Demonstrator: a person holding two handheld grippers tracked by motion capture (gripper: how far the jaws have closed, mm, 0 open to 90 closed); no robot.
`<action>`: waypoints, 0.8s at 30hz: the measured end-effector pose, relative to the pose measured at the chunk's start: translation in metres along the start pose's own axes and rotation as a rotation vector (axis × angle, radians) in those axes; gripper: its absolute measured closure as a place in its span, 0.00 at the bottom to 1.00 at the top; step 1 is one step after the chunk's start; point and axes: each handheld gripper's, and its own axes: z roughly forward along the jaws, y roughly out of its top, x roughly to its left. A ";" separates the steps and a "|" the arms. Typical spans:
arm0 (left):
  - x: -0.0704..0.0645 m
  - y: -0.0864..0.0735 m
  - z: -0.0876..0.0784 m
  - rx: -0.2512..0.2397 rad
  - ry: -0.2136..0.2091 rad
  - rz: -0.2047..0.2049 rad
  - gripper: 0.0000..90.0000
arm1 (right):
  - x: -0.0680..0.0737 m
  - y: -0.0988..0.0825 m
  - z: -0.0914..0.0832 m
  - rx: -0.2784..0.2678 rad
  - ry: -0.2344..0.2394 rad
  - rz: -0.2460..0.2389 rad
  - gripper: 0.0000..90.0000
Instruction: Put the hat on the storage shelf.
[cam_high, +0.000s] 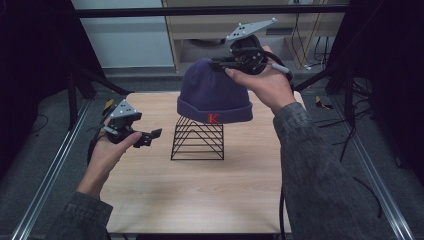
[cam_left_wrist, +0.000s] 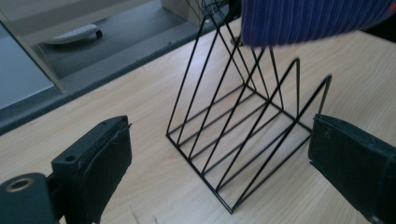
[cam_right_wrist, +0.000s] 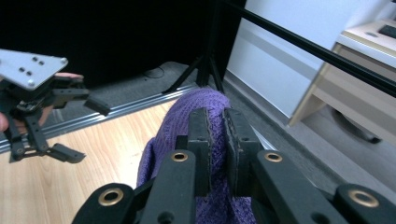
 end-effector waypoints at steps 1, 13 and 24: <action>0.003 0.003 0.000 -0.010 -0.013 -0.007 0.07 | 0.001 0.002 0.002 -0.004 0.004 0.001 0.91; 0.016 0.038 0.021 -0.041 -0.122 -0.024 0.07 | 0.007 0.009 0.021 -0.042 0.044 0.005 0.91; 0.010 0.049 0.036 -0.030 -0.151 -0.024 0.07 | 0.013 0.014 0.023 -0.064 0.062 0.015 0.91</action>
